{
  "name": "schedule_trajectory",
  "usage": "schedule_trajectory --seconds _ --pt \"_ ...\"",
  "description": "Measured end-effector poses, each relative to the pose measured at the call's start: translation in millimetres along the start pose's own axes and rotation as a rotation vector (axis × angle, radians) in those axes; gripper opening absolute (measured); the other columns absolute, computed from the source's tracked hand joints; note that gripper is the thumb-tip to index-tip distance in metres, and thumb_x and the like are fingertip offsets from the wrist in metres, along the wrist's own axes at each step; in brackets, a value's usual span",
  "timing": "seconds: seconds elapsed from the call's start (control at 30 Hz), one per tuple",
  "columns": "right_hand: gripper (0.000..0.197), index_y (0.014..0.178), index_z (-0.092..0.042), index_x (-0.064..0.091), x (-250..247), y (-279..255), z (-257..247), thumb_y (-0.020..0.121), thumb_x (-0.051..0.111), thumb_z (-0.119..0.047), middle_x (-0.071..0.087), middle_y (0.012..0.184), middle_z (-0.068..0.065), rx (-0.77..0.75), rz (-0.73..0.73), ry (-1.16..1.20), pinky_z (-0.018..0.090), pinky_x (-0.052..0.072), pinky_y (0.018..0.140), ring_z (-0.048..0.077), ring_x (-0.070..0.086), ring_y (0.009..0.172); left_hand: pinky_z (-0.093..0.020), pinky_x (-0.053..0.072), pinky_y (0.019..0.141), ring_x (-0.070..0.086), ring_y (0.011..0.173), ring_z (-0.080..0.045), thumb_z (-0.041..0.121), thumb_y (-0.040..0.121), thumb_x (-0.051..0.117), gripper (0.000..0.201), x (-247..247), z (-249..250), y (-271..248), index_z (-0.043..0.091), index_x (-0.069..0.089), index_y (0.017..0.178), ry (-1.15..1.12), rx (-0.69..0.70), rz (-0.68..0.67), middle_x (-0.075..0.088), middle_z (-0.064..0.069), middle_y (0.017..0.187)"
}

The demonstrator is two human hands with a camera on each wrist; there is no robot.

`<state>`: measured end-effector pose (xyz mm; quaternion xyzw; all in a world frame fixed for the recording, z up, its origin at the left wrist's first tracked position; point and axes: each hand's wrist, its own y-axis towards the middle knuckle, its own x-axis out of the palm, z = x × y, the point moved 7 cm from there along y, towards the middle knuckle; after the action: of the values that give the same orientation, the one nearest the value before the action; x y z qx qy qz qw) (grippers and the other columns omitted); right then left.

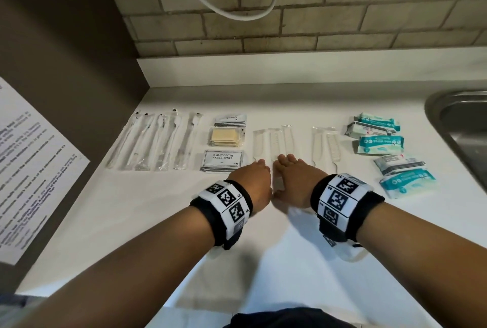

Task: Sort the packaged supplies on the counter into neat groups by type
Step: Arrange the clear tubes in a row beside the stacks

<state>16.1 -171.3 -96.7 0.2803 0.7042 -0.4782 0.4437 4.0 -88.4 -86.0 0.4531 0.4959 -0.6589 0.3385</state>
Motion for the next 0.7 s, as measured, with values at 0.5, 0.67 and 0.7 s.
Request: schedule_trajectory --seconds 0.5,0.67,0.7 --pt "0.087 0.154 -0.005 0.003 -7.5 -7.7 -2.5 0.091 0.053 -0.04 -0.002 0.161 0.014 -0.022 0.064 0.013 0.035 0.008 0.12 0.029 0.001 0.15 -0.04 0.038 0.109 0.043 0.135 -0.025 0.027 0.094 0.055 0.055 -6.0 3.5 -1.7 0.009 0.04 0.143 -0.021 0.002 0.097 0.039 -0.008 0.15" --pt "0.069 0.153 -0.003 0.007 -13.8 -20.7 19.7 0.099 0.04 -0.031 0.003 0.161 0.014 0.088 0.069 -0.002 0.037 0.01 0.12 0.03 0.003 0.149 -0.04 0.037 0.108 0.044 0.133 -0.026 0.025 0.095 0.049 0.046 -24.8 24.5 -2.4 0.01 0.046 0.139 0.003 0.074 0.187 0.043 -0.007 0.147" --pt "0.065 0.153 -0.003 0.008 -13.9 -22.7 26.7 0.1 0.039 -0.024 0.004 0.161 0.014 0.125 0.064 -0.011 0.037 0.011 0.12 0.031 0.003 0.149 -0.04 0.036 0.109 0.043 0.133 -0.026 0.025 0.096 0.049 0.045 -27.6 30.1 -0.3 0.01 0.046 0.138 0.012 0.096 0.202 0.043 -0.007 0.147"
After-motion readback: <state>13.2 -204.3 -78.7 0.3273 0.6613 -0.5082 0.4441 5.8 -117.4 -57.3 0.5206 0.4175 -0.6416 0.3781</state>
